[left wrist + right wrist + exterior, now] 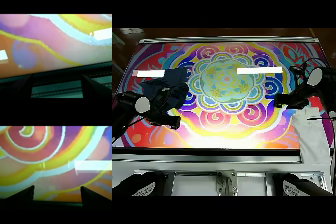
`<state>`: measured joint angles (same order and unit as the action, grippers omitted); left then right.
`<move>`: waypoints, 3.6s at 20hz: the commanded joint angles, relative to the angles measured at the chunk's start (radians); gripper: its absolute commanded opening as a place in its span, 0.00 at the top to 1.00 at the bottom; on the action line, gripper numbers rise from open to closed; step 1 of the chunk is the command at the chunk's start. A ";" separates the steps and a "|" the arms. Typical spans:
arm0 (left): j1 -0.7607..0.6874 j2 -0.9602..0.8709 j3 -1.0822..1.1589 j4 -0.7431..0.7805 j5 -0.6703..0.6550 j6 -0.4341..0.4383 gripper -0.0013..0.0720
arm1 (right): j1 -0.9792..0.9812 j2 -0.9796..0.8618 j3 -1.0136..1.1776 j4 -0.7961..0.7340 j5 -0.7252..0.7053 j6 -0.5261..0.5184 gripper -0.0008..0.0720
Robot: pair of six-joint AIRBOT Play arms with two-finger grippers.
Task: Fold the shirts.
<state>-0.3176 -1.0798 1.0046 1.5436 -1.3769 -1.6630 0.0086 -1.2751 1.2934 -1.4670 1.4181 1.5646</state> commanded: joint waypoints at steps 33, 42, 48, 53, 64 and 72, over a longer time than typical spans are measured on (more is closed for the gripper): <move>0.501 -0.943 0.802 -0.100 0.163 -0.074 0.01 | 0.001 -0.001 0.001 0.181 -0.184 0.003 0.03; 0.461 -0.813 0.935 -0.209 0.040 0.084 0.91 | 0.001 -0.001 0.001 0.194 -0.214 -0.038 0.03; 0.275 -0.328 1.047 -0.217 0.058 0.152 0.91 | 0.000 0.093 0.091 0.156 -0.183 -0.096 0.03; 0.098 0.000 1.047 -0.217 0.113 0.084 0.91 | 0.000 0.336 0.233 -0.034 -0.183 -0.106 0.03; -0.364 -0.135 0.724 -0.222 0.217 0.022 0.91 | 0.000 0.540 0.197 -0.118 0.224 -0.039 0.03; -0.681 -0.696 0.615 -0.572 0.429 0.023 0.39 | 0.000 0.498 -0.043 -0.150 0.153 -0.012 0.03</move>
<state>-0.9108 -1.5803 1.6379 1.1435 -1.0035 -1.6390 0.0097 -0.7532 1.3281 -1.6047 1.5764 1.5414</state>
